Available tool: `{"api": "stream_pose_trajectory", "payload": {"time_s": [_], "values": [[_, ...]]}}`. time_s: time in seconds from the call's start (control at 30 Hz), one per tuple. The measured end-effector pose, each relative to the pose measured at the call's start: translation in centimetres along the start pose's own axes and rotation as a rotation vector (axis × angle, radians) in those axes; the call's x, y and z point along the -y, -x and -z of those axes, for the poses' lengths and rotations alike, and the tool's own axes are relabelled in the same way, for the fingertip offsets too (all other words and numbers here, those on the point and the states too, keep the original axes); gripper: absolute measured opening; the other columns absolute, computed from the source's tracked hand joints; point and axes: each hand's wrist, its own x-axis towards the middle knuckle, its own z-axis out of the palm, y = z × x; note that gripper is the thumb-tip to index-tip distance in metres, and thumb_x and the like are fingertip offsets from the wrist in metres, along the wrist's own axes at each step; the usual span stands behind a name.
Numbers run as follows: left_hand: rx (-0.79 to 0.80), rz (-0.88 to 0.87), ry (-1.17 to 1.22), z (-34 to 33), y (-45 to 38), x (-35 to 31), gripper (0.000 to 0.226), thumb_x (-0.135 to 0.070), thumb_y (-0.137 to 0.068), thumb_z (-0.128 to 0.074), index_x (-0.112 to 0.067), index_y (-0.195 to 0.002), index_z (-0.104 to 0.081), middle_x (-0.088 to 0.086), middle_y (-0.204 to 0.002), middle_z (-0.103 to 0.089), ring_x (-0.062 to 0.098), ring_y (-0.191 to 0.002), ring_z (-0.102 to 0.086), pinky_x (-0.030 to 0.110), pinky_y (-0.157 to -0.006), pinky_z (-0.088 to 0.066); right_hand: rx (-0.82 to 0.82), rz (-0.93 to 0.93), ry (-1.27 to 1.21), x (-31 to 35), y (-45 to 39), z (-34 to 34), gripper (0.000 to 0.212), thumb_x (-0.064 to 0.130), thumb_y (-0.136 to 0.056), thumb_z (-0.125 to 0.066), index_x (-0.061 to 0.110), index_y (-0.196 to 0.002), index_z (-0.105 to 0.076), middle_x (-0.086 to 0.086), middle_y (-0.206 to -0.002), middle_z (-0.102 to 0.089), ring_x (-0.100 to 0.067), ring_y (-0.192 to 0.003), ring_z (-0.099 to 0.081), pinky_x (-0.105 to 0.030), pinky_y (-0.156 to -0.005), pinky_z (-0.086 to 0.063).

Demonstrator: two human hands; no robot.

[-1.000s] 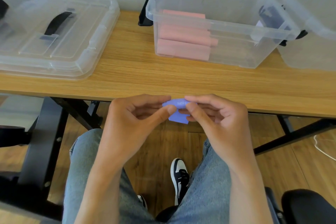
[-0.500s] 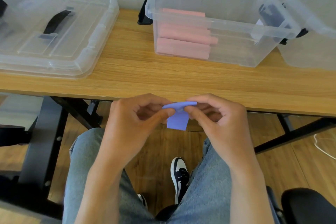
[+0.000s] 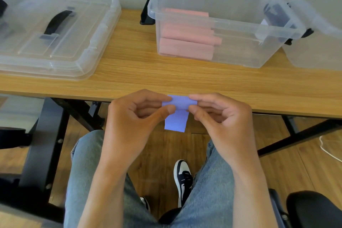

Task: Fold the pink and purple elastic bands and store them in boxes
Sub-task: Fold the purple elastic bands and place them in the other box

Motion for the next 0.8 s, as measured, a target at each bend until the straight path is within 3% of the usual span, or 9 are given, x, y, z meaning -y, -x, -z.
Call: {"api": "stream_pose_trajectory", "payload": {"time_s": [0.13,0.27,0.43,0.53,0.6,0.67,0.73,0.8], "values": [[0.042,-0.006,-0.075,0.25,0.0,0.0,0.034,-0.011,-0.081,-0.083,-0.027,-0.11,-0.076,-0.009,-0.092,-0.08,0.008,-0.087,-0.077,0.019,-0.08,-0.059,-0.012,-0.012,-0.007,-0.13,-0.01,0.09,0.036,0.004,-0.088,-0.079,0.029,-0.115,-0.075,0.013,-0.095,-0.08,-0.007,-0.087,-0.077,-0.023,-0.08,-0.061],[0.09,-0.004,-0.139,0.26,-0.02,0.07,0.023,-0.008,-0.087,-0.078,-0.024,-0.103,-0.079,-0.013,-0.091,-0.08,0.004,-0.087,-0.076,0.015,-0.079,-0.057,-0.031,0.007,0.072,-0.46,0.0,0.11,0.028,0.002,-0.089,-0.078,0.027,-0.102,-0.079,0.014,-0.089,-0.08,-0.007,-0.083,-0.077,-0.025,-0.073,-0.061],[0.096,0.035,-0.144,0.29,0.08,0.31,0.013,-0.014,-0.089,-0.076,-0.021,-0.1,-0.078,-0.001,-0.072,-0.077,0.014,-0.069,-0.077,0.024,-0.067,-0.062,0.006,0.017,0.176,-0.8,-0.04,0.25,0.018,0.012,-0.094,-0.074,0.028,-0.103,-0.076,0.01,-0.076,-0.072,-0.014,-0.063,-0.07,-0.038,-0.06,-0.059],[0.109,0.021,-0.144,0.31,0.1,0.29,0.014,-0.014,-0.089,-0.077,-0.021,-0.102,-0.077,-0.003,-0.075,-0.078,0.013,-0.074,-0.077,0.029,-0.07,-0.064,0.077,-0.004,0.163,-0.71,0.04,0.41,0.013,0.016,-0.097,-0.071,0.026,-0.104,-0.073,0.001,-0.068,-0.067,-0.019,-0.055,-0.063,-0.041,-0.056,-0.055],[0.112,0.014,-0.124,0.26,0.08,0.24,0.018,-0.012,-0.088,-0.079,-0.02,-0.104,-0.078,-0.005,-0.084,-0.08,0.012,-0.082,-0.078,0.034,-0.077,-0.064,0.07,-0.026,0.058,-0.45,0.09,0.39,0.015,0.009,-0.097,-0.07,0.021,-0.105,-0.073,0.001,-0.072,-0.073,-0.017,-0.064,-0.072,-0.038,-0.064,-0.06],[0.103,0.005,-0.101,0.21,0.06,0.13,0.023,-0.011,-0.085,-0.081,-0.021,-0.105,-0.078,-0.007,-0.09,-0.08,0.011,-0.086,-0.078,0.03,-0.079,-0.063,0.06,-0.042,-0.024,-0.19,0.12,0.28,0.018,0.004,-0.095,-0.071,0.018,-0.106,-0.074,0.003,-0.083,-0.079,-0.018,-0.079,-0.077,-0.039,-0.073,-0.064],[0.099,0.005,-0.047,0.13,0.1,-0.08,0.023,-0.014,-0.083,-0.082,-0.021,-0.104,-0.078,-0.007,-0.092,-0.08,0.011,-0.087,-0.078,0.022,-0.079,-0.061,0.057,-0.061,-0.083,-0.03,0.13,0.2,0.016,0.008,-0.094,-0.073,0.016,-0.107,-0.075,0.002,-0.09,-0.08,-0.02,-0.087,-0.078,-0.042,-0.077,-0.065],[0.088,0.007,-0.015,0.1,0.13,-0.16,0.02,-0.019,-0.081,-0.082,-0.02,-0.101,-0.078,-0.004,-0.09,-0.081,0.015,-0.085,-0.078,0.022,-0.079,-0.061,0.049,-0.059,-0.106,0.06,0.14,0.19,0.012,0.013,-0.094,-0.073,0.013,-0.106,-0.076,-0.001,-0.09,-0.08,-0.023,-0.088,-0.078,-0.044,-0.077,-0.065]]}}
